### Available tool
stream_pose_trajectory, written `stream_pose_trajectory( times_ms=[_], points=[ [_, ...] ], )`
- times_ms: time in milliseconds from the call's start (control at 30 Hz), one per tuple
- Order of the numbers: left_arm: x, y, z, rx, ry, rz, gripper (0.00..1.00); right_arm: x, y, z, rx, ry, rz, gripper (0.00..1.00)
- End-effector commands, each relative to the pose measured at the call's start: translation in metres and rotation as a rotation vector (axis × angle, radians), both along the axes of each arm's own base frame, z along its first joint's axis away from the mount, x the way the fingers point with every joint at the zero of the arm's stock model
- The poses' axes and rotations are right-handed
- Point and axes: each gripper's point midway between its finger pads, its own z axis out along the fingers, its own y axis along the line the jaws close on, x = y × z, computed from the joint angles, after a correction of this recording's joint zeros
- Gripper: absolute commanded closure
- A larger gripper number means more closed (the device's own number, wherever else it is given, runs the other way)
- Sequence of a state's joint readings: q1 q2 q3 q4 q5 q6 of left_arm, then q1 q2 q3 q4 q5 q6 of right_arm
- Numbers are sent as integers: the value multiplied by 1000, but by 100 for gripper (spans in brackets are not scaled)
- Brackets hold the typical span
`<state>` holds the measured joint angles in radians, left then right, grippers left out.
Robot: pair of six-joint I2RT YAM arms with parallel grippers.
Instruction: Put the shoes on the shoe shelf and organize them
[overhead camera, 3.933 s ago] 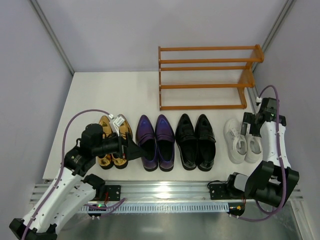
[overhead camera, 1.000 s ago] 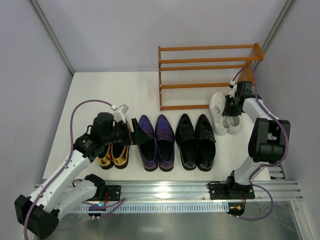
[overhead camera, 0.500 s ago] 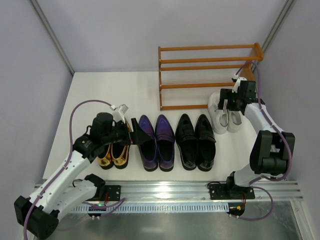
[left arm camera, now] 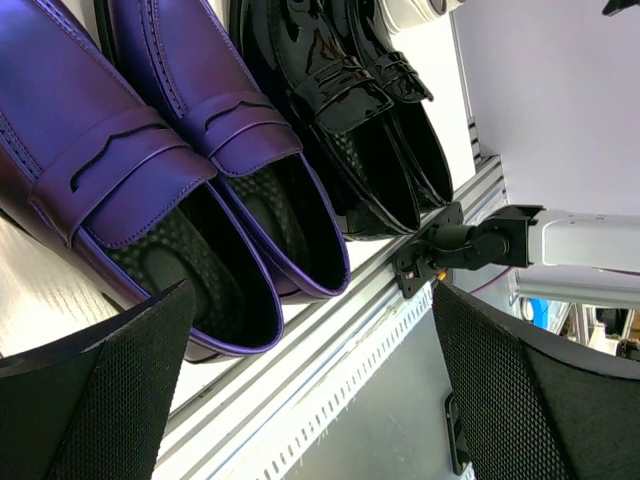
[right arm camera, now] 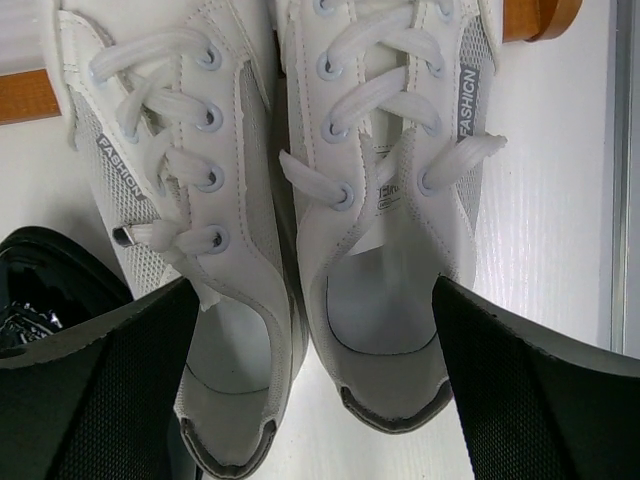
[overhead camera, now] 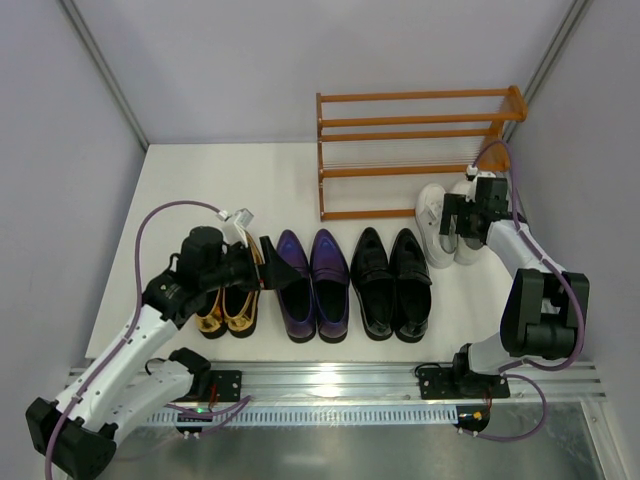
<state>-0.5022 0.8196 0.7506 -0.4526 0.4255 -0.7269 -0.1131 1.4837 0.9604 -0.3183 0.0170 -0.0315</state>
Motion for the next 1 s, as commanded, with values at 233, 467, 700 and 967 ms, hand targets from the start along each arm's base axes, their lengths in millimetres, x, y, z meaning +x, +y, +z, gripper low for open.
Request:
stream_pose_trajectory(
  times_ms=[233, 467, 700, 967],
  points=[
    [0, 1, 10, -29, -47, 8, 0, 3, -2, -17, -5, -29, -33, 2],
    [0, 4, 9, -19, -53, 25, 0, 10, 2, -16, 1, -37, 3, 12],
    [-1, 5, 8, -14, -51, 28, 0, 14, 1, -23, 1, 3, 10, 64],
    [-1, 6, 5, -11, -46, 32, 0, 14, 9, -29, 32, 17, 41, 64]
  ],
)
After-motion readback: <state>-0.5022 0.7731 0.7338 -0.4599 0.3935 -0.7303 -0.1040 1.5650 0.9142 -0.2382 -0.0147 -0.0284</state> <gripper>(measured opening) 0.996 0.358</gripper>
